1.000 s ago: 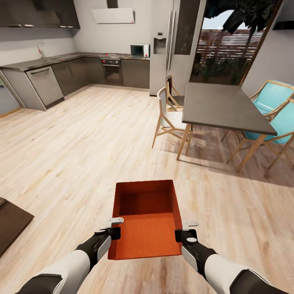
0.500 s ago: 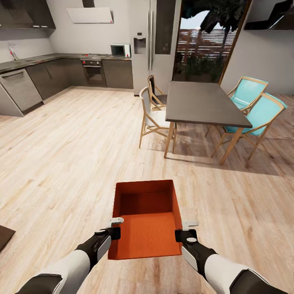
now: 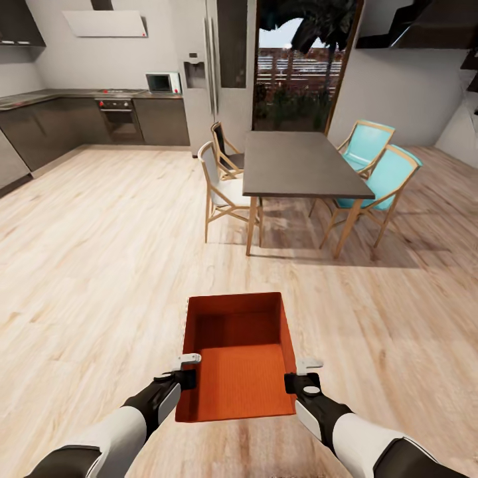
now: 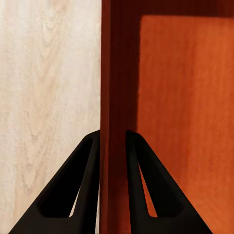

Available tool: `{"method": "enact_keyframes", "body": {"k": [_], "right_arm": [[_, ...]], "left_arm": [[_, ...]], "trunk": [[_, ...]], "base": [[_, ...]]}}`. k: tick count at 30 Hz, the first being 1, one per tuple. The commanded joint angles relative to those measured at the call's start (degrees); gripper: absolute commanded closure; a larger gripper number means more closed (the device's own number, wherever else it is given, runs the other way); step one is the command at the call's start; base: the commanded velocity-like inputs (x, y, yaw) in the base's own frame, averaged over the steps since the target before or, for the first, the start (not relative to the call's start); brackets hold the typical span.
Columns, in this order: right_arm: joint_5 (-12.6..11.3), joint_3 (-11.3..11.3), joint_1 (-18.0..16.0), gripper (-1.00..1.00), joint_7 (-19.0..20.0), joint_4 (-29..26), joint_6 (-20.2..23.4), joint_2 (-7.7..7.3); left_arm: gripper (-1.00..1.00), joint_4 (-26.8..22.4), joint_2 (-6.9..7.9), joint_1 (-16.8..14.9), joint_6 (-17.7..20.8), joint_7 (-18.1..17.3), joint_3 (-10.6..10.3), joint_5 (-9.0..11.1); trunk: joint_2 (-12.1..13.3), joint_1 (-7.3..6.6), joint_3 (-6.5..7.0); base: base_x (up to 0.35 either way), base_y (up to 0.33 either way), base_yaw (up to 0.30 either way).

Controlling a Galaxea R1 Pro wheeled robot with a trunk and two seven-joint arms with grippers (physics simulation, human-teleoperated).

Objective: Move the two storage containers from the living room to the garage. In the garage, place one container on the floor and stack the other container on top of it (either order is fine).

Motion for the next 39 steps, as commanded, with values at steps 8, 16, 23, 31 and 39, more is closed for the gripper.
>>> {"method": "enact_keyframes", "body": {"k": [8,16,23,31,39], "right_arm": [[0.4,-1.9,-0.1,1.00,-0.8,0.0,-0.5,-0.01],[0.4,-1.9,-0.1,1.00,-0.8,0.0,-0.5,-0.01],[0.4,-1.9,-0.1,1.00,-0.8,0.0,-0.5,-0.01],[0.4,-1.9,-0.1,1.00,-0.8,0.0,-0.5,-0.01],[0.4,-1.9,-0.1,1.00,-0.8,0.0,-0.5,-0.01]], "left_arm": [[1.00,0.0,0.62,0.1,0.4,0.7,-0.3,-0.3],[1.00,0.0,0.62,0.1,0.4,0.7,-0.3,-0.3],[1.00,0.0,0.62,0.1,0.4,0.7,-0.3,-0.3],[1.00,0.0,0.62,0.1,0.4,0.7,-0.3,-0.3],[1.00,0.0,0.62,0.1,0.4,0.7,-0.3,-0.3]], "trunk": [[0.0,0.00,-0.04],[0.0,0.00,-0.04],[0.0,0.00,-0.04],[0.0,0.00,-0.04],[0.0,0.00,-0.04]], "base": [[0.000,0.000,-0.247],[0.000,0.000,-0.247],[0.000,0.000,-0.247],[0.000,0.000,-0.247],[0.000,0.000,-0.247]]}}
